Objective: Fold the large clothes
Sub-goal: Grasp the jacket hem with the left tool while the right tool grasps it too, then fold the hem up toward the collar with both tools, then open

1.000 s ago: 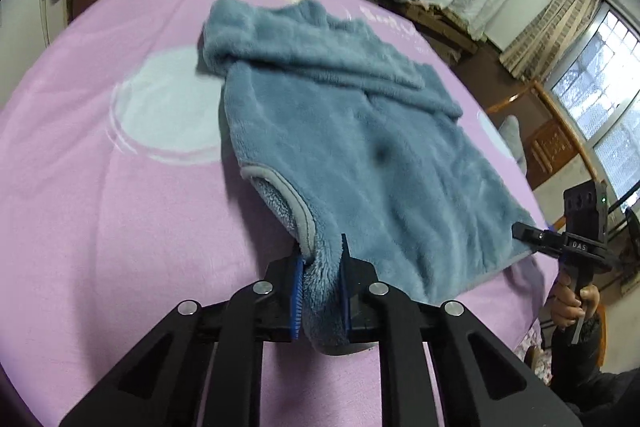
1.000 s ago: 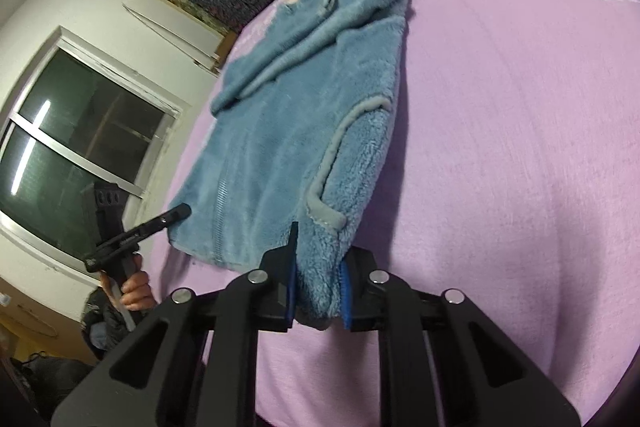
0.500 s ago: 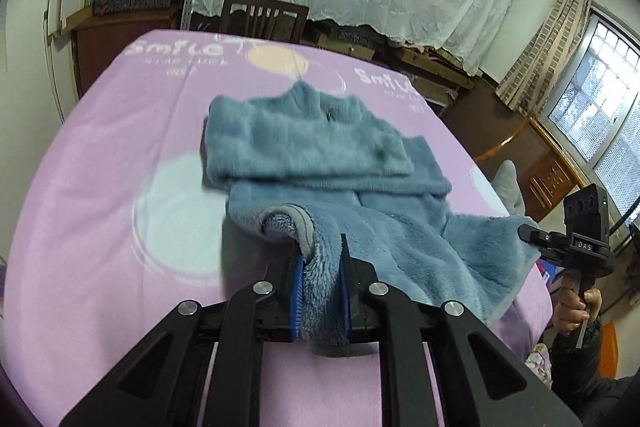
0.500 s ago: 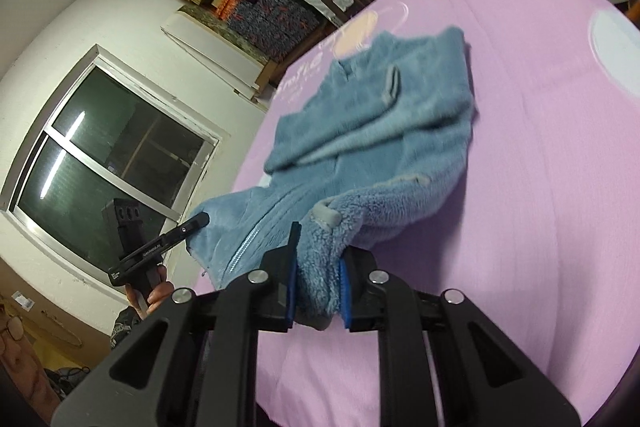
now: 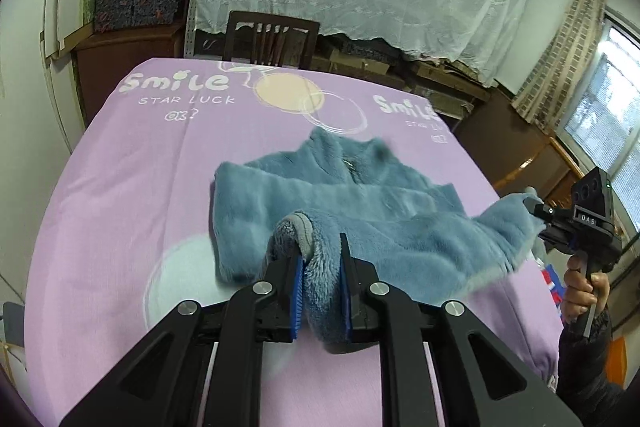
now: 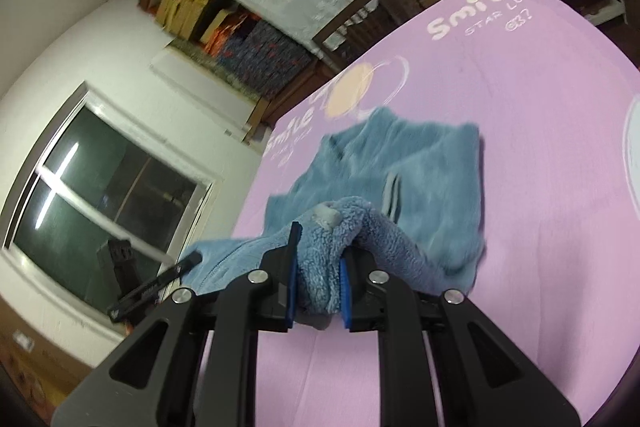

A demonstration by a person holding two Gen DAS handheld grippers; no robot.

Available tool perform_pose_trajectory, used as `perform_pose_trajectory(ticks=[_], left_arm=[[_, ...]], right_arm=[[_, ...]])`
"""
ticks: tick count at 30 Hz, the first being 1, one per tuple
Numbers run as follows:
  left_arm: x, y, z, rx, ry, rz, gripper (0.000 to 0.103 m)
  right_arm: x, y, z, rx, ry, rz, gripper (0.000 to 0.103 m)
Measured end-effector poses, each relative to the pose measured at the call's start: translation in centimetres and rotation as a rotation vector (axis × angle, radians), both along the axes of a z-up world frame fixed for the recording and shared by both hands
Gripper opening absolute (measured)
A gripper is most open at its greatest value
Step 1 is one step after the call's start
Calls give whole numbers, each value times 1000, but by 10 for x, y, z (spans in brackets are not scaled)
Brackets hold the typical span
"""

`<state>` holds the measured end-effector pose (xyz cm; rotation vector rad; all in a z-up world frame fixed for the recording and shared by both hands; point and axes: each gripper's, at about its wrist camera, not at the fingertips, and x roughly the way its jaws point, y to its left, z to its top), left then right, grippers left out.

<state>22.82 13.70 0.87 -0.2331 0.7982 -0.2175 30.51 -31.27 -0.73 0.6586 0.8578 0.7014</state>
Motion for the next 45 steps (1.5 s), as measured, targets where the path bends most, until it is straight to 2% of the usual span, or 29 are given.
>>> perform_pose_trajectory(ticks=[4, 9, 12, 17, 21, 23, 25, 27, 32, 39, 42, 45], left_arm=[[41, 8, -17, 1, 50, 27, 15], [91, 21, -57, -19, 145, 68, 16], [101, 27, -75, -35, 175, 77, 16], [104, 25, -77, -27, 168, 71, 19], [99, 24, -72, -46, 162, 66, 25], [93, 24, -64, -66, 151, 54, 36], [83, 24, -53, -49, 119, 73, 67], [74, 23, -41, -29, 80, 80, 73], [63, 31, -31, -15, 55, 78, 74], [50, 38, -54, 45, 57, 38, 74], [63, 35, -60, 74, 86, 36, 74], [86, 31, -60, 53, 91, 40, 74]], right_arm=[[45, 0, -18, 15, 56, -40, 15], [94, 14, -52, -22, 131, -63, 15], [106, 16, -74, -18, 176, -69, 15], [113, 16, -101, -3, 223, -68, 15], [110, 13, -97, 14, 216, -62, 22], [105, 13, -88, 28, 193, -56, 41], [97, 9, -75, 35, 155, -59, 51], [92, 8, -65, 27, 127, -61, 52], [76, 2, -50, -11, 80, -61, 52], [63, -13, -58, -89, 71, -89, 52], [66, -13, -67, -126, 88, -88, 52], [77, -8, -72, -129, 104, -88, 52]])
